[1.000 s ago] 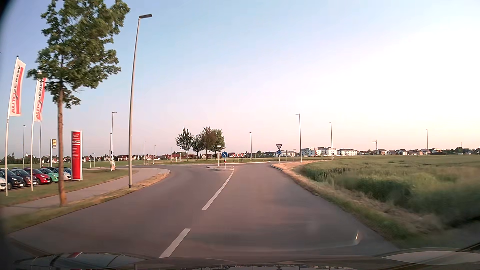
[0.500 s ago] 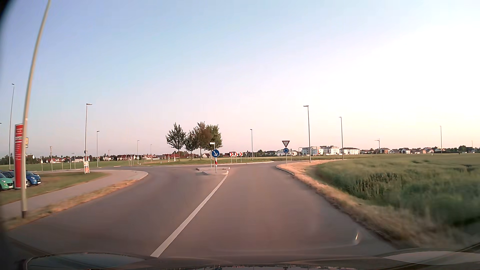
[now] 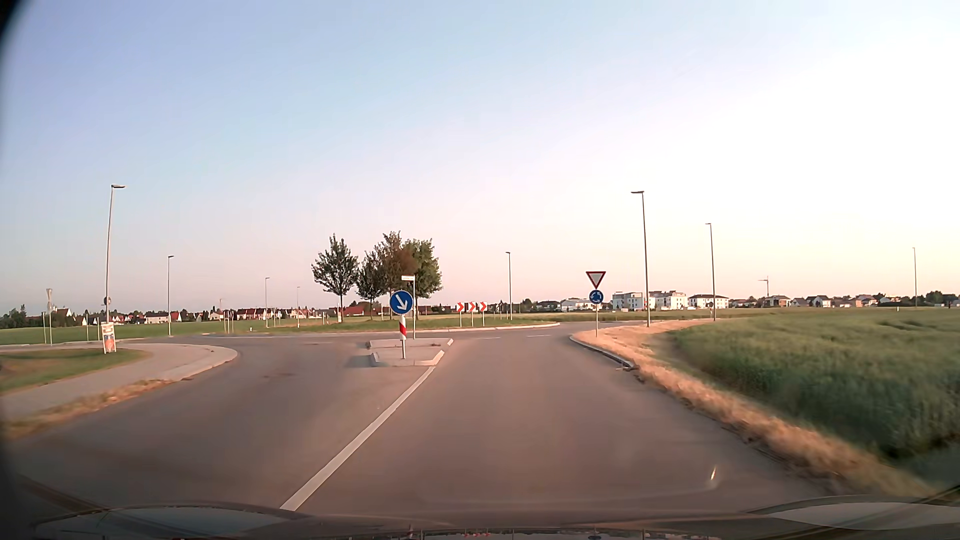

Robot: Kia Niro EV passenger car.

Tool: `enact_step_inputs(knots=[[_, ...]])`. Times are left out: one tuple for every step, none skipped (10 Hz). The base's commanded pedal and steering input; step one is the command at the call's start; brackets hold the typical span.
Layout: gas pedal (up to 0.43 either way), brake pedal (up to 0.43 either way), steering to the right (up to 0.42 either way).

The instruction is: Follow the waypoints while adhering to traffic rules and regulations

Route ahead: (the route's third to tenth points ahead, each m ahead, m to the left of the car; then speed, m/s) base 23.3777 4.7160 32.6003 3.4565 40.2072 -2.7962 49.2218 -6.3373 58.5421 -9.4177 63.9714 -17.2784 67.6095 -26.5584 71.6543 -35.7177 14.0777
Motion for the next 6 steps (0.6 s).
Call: enact_step_inputs(knots=[[0.0,0.238,-0.011],[0.0,0.238,-0.009],[0.0,0.238,-0.008],[0.0,0.238,-0.005],[0.0,0.244,-0.005],[0.0,0.238,-0.004]])
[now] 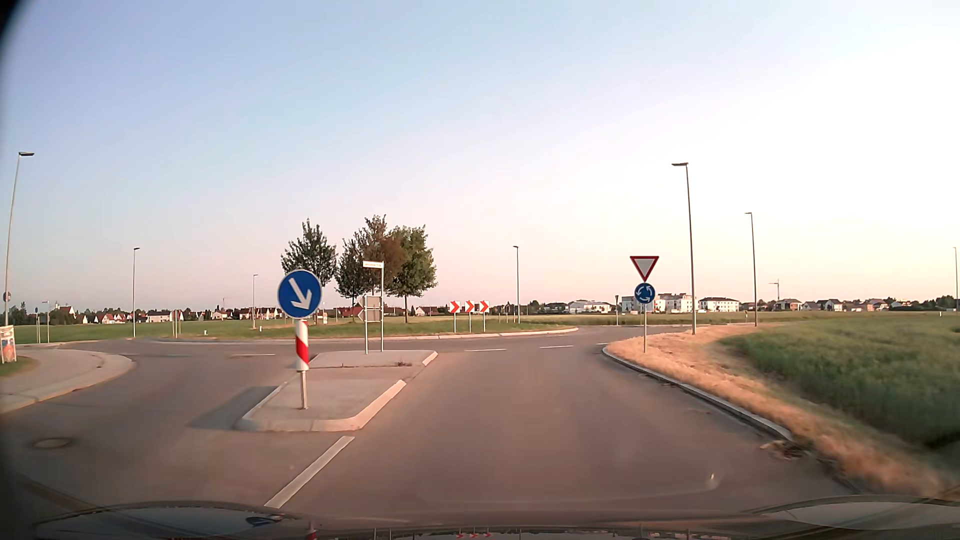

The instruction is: Follow the waypoints while adhering to traffic rules and regulations

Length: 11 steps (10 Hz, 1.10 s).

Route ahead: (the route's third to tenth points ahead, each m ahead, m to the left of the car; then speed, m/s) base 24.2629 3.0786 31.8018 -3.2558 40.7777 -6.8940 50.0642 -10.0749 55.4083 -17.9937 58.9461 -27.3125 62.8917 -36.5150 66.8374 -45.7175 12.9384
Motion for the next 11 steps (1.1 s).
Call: enact_step_inputs(knots=[[0.0,0.238,-0.002],[0.0,0.238,0.0],[0.0,0.238,0.003],[0.0,0.232,0.009],[0.0,0.232,0.015],[0.0,0.207,0.026],[0.0,0.165,0.039],[0.0,0.055,0.051],[0.0,0.018,0.062],[0.0,0.018,0.074],[0.0,0.018,0.079]])
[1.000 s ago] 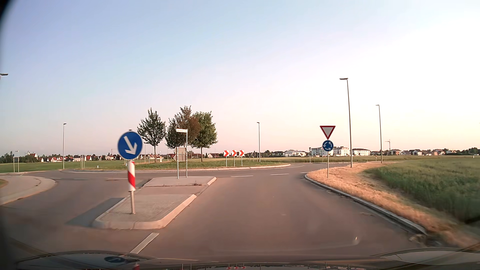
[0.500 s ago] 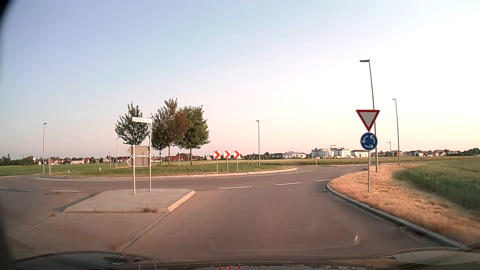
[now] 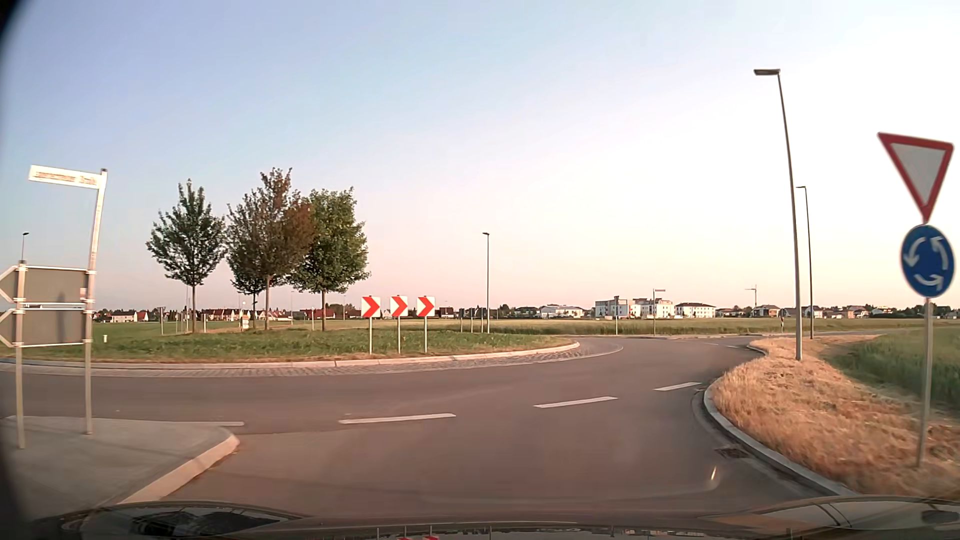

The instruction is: Follow the waypoints while adhering to traffic rules and regulations

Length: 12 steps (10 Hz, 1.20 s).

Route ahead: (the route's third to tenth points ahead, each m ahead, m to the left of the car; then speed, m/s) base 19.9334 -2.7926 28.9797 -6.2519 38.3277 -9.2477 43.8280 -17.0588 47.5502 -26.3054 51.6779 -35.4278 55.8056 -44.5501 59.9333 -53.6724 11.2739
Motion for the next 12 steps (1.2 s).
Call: enact_step_inputs(knots=[[0.0,0.018,0.081],[0.0,0.018,0.083],[0.028,0.012,0.085],[0.067,0.018,0.088],[0.079,0.018,0.093],[0.087,0.018,0.098],[0.098,0.018,0.1],[0.13,0.018,0.099],[0.15,0.018,0.099],[0.157,0.018,0.1],[0.157,0.018,0.099],[0.157,0.018,0.1]])
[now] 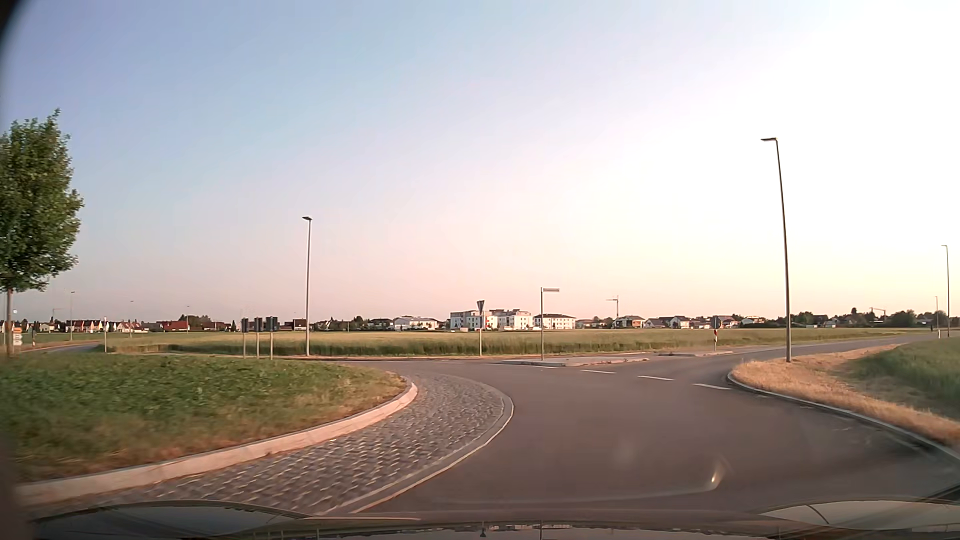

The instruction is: Follow the waypoints while adhering to traffic rules and regulations

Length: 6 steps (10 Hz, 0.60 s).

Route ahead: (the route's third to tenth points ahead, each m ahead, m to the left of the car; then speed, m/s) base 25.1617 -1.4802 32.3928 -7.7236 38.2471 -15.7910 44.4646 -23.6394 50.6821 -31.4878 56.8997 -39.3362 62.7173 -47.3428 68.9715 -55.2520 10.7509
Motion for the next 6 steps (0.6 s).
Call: enact_step_inputs(knots=[[0.157,0.018,0.101],[0.157,0.018,0.105],[0.157,0.018,0.107],[0.157,0.018,0.11],[0.157,0.018,0.112],[0.157,0.018,0.115]])
